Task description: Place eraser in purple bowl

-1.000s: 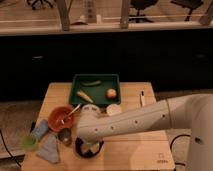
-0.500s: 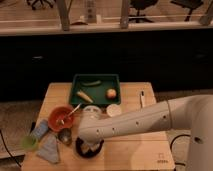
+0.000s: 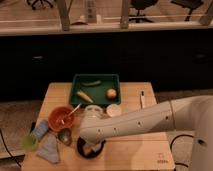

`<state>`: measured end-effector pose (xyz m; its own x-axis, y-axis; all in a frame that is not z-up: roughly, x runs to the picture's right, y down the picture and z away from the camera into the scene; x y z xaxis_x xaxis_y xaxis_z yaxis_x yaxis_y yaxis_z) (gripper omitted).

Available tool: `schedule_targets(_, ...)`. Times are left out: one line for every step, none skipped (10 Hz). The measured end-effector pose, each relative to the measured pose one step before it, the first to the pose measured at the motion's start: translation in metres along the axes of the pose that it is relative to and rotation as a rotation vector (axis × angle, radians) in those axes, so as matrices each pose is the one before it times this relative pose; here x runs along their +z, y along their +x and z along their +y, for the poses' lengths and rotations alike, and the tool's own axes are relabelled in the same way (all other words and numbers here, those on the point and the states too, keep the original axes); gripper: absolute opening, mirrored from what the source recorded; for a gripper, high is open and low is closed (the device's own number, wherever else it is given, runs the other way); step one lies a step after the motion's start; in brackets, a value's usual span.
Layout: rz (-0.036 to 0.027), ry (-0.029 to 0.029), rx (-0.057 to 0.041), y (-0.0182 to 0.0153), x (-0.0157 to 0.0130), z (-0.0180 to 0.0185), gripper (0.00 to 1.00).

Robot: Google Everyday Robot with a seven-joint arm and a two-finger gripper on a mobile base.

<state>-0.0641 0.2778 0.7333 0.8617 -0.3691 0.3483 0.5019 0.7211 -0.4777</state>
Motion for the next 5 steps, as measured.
schedule_targets(-0.00009, 0.00086, 0.00123, -0.00001, -0.0003, -0.00058, 0.33)
schedule_targets(0.00004, 0.00422, -0.00085, -0.00025, -0.00179, -0.00281, 0.43)
schedule_targets(0.00268, 0.00065, -0.0016, 0.00022, -0.00174, -0.0011, 0.52)
schedule_targets(0.00011, 0.00042, 0.00068, -0.00085, -0.00271, -0.00156, 0.65)
schedule_targets(0.00496, -0.00108, -0.00149, -0.00054, -0.0027, -0.00115, 0.75)
